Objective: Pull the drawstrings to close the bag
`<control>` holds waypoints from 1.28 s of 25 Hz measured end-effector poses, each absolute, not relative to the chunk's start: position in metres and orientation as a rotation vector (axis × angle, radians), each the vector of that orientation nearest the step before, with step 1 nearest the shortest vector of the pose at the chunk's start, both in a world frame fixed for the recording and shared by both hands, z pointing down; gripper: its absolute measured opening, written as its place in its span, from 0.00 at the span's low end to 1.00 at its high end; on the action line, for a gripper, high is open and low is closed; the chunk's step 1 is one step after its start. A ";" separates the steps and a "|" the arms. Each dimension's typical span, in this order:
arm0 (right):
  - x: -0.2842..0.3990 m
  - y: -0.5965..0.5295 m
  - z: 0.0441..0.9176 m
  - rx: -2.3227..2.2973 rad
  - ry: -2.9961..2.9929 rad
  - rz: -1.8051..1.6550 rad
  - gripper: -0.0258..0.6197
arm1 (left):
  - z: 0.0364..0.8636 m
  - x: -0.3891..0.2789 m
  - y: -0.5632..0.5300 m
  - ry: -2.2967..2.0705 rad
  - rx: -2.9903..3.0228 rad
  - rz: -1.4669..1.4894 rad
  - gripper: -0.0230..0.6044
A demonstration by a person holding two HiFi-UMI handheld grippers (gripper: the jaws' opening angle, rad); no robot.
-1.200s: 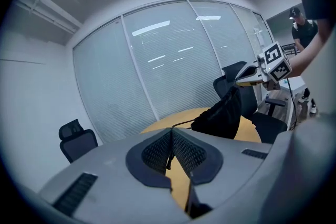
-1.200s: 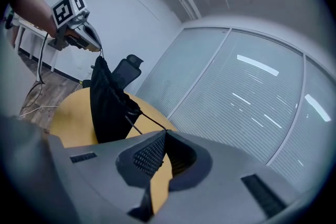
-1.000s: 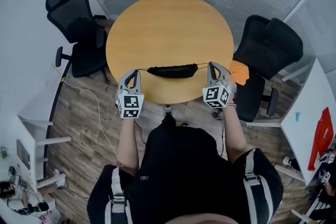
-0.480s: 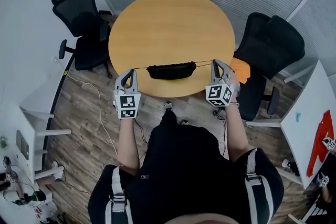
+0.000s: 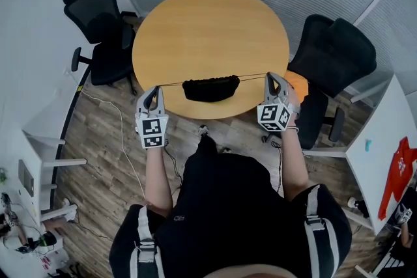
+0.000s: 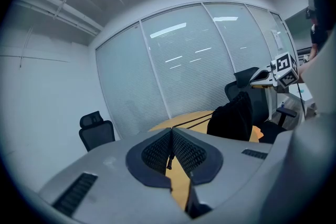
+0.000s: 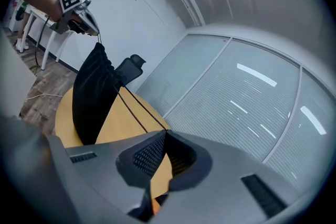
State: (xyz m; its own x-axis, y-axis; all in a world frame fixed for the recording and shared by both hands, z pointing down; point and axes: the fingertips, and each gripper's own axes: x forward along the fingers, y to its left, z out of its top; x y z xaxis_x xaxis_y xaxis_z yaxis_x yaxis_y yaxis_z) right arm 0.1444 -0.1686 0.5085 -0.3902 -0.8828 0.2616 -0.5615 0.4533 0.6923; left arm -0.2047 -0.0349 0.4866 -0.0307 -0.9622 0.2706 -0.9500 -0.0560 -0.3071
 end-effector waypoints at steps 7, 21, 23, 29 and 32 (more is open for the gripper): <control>0.151 -0.171 0.501 1.222 -2.085 -0.686 0.13 | 0.481 -0.212 -0.033 2.169 -2.136 -0.636 0.06; 0.168 -0.174 0.497 1.275 -2.093 -0.661 0.13 | 0.476 -0.223 -0.030 2.214 -2.095 -0.623 0.06; 0.171 -0.174 0.498 1.280 -2.095 -0.653 0.13 | 0.477 -0.224 -0.029 2.219 -2.091 -0.624 0.06; 0.181 -0.176 0.501 1.320 -2.095 -0.594 0.13 | 0.476 -0.232 -0.025 2.252 -2.089 -0.611 0.06; 0.188 -0.175 0.503 1.356 -2.099 -0.540 0.13 | 0.479 -0.234 -0.024 2.268 -2.096 -0.604 0.06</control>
